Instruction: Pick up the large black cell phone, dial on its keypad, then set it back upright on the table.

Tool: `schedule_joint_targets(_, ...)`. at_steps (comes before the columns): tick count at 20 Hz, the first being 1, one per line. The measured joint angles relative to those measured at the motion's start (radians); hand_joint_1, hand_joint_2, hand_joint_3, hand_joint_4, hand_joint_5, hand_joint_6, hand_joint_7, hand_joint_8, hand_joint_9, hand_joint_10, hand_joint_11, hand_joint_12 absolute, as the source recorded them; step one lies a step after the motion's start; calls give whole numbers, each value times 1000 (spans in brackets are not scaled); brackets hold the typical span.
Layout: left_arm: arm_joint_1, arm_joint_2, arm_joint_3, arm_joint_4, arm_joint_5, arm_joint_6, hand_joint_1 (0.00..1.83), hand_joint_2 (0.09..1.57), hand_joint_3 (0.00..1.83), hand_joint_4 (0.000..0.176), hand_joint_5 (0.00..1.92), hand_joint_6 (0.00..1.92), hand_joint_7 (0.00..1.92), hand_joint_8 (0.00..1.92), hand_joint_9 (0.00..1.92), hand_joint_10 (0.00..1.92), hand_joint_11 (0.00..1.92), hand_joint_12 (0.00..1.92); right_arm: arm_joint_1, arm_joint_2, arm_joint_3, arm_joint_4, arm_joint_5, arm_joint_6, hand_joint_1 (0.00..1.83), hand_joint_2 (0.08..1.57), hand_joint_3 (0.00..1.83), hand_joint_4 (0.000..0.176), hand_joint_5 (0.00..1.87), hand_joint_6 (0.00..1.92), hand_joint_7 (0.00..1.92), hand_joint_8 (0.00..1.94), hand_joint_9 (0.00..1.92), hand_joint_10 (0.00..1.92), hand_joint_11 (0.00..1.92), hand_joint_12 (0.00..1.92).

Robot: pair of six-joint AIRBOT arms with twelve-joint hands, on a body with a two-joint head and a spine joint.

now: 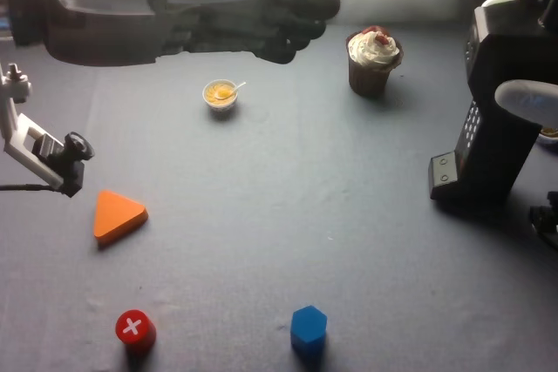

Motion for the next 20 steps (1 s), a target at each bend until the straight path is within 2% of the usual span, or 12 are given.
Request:
schedule_joint_targets(5, 0, 0, -6, -3, 1, 0, 0, 1201, 0, 30, 193, 4, 215, 7, 165, 6, 0, 470, -14, -13, 19, 1, 26, 0, 1489, 1109, 0, 0, 967, 821, 932, 974, 941, 1110, 796, 1625)
schedule_joint_targets(6, 0, 0, -7, -2, 0, 0, 0, 1201, 0, 29, 188, 0, 226, 5, 173, 6, 0, 449, -18, -17, 22, 5, 33, 1, 1486, 1124, 1, 0, 937, 778, 867, 1107, 892, 1197, 836, 1623)
schedule_joint_targets(7, 0, 0, -6, -1, 1, 0, 0, 1201, 0, 29, 188, 0, 226, 5, 173, 6, 0, 449, -18, -19, 22, 7, 36, 1, 1486, 1124, 1, 0, 937, 778, 867, 1107, 892, 1197, 836, 1623)
schedule_joint_targets(8, 0, 0, -6, -2, 2, 0, 0, 1204, 0, 25, 194, 3, 222, 3, 174, 6, 0, 446, -18, -19, 22, 6, 35, 1, 1397, 1131, 2, 0, 930, 843, 882, 1137, 911, 1296, 876, 1378)
schedule_joint_targets(9, 0, 0, -6, -2, 0, 0, 0, 1205, 1, 25, 197, 4, 224, 3, 175, 5, 0, 445, -18, -20, 21, 5, 37, 1, 1470, 1112, 1, 0, 952, 766, 891, 1070, 923, 1172, 891, 1527)
schedule_joint_targets(11, 0, 0, -6, -2, 1, 0, 0, 1208, 2, 27, 190, 1, 219, 1, 173, 4, 0, 445, -23, -20, 20, 3, 43, 1, 1490, 1100, 0, 0, 965, 752, 917, 1021, 957, 1082, 892, 1547)
schedule_joint_targets(13, 0, 0, -6, -2, 1, 0, 0, 1203, 0, 25, 200, 2, 249, 3, 198, 3, 0, 512, -25, -20, 18, 5, 47, 0, 1491, 1097, 0, 0, 954, 781, 930, 990, 966, 1070, 895, 1542)
schedule_joint_targets(16, 0, 0, -6, -2, 1, 0, 0, 1206, 1, 25, 195, 1, 243, 0, 195, 1, 0, 502, -25, -20, 17, 4, 47, 0, 1489, 1107, 1, 0, 970, 749, 903, 1035, 936, 1121, 857, 1591)
schedule_joint_targets(17, 0, 0, -6, -2, 1, 0, 0, 1203, 0, 26, 196, 1, 247, 2, 200, 3, 0, 503, -25, -20, 16, 4, 47, 0, 1401, 1111, 3, 0, 967, 835, 922, 1046, 946, 1224, 871, 1351)
schedule_joint_targets(18, 0, 0, -6, -2, 1, 0, 0, 1203, 0, 27, 207, 4, 247, 1, 203, 3, 0, 525, -25, -20, 14, 4, 47, 0, 1472, 1102, 0, 0, 973, 788, 924, 993, 948, 1122, 878, 1513)
schedule_joint_targets(19, 0, 0, -6, -2, 1, 0, 0, 1207, 1, 27, 193, 1, 238, 1, 194, 0, 0, 493, -25, -20, 14, 3, 48, -1, 1400, 1114, 4, 0, 948, 857, 930, 1043, 939, 1234, 868, 1354)
schedule_joint_targets(20, 0, 0, -6, -2, 1, 0, 0, 1207, 1, 27, 193, 1, 238, 1, 194, 0, 0, 493, -25, -20, 13, 3, 48, -1, 1400, 1114, 4, 0, 948, 857, 930, 1043, 939, 1234, 868, 1354)
